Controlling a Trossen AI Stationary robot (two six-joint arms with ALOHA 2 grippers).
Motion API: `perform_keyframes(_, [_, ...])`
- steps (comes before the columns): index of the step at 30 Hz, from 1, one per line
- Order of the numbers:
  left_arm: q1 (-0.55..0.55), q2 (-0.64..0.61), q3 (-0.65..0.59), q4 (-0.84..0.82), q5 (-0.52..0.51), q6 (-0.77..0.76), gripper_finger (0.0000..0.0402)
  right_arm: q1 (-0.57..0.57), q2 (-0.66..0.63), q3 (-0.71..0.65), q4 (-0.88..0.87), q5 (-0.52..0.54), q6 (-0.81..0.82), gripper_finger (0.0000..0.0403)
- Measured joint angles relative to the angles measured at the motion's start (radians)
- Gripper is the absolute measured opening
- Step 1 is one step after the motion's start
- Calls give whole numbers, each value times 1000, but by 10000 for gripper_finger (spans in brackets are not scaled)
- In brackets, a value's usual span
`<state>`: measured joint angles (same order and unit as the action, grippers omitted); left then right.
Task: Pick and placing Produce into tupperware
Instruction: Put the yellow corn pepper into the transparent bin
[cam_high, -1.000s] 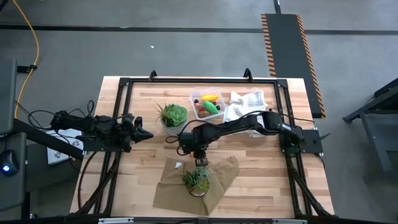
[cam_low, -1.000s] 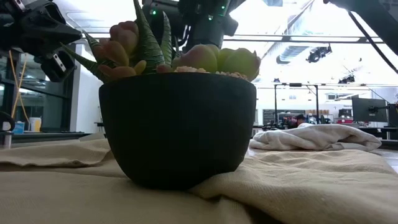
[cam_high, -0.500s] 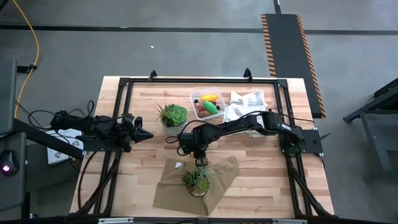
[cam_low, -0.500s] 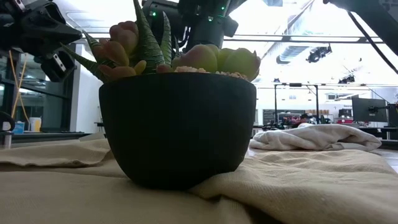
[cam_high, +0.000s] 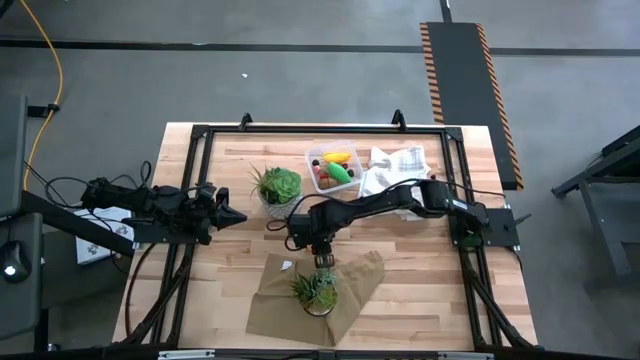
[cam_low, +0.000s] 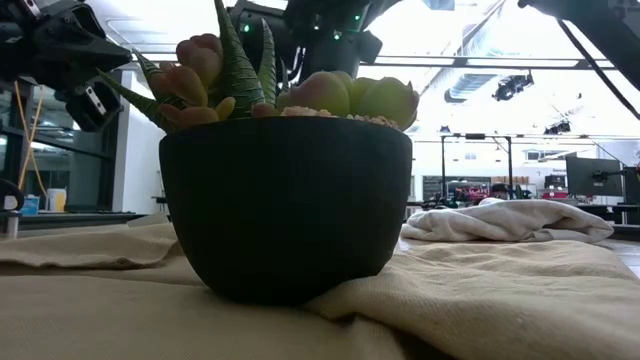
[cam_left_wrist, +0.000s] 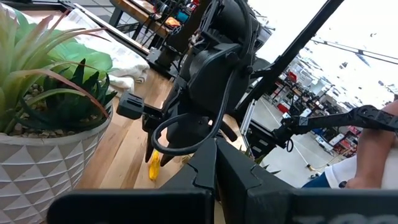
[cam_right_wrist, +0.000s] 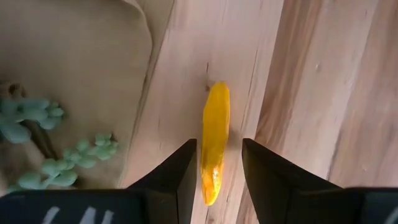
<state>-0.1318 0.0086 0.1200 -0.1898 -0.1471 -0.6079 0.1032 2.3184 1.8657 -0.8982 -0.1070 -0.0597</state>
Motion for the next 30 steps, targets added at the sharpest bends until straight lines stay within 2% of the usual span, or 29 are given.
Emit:
perform_keyframes(13, [0, 0, 0, 0, 0, 0, 1, 3, 13, 1, -3, 2, 0, 116])
perform_keyframes(24, [0, 0, 0, 0, 0, 0, 1, 2, 14, 1, -1, 8, 10, 47])
perform_keyframes(30, [0, 0, 0, 0, 0, 0, 1, 2, 14, 13, -8, 4, 11, 31])
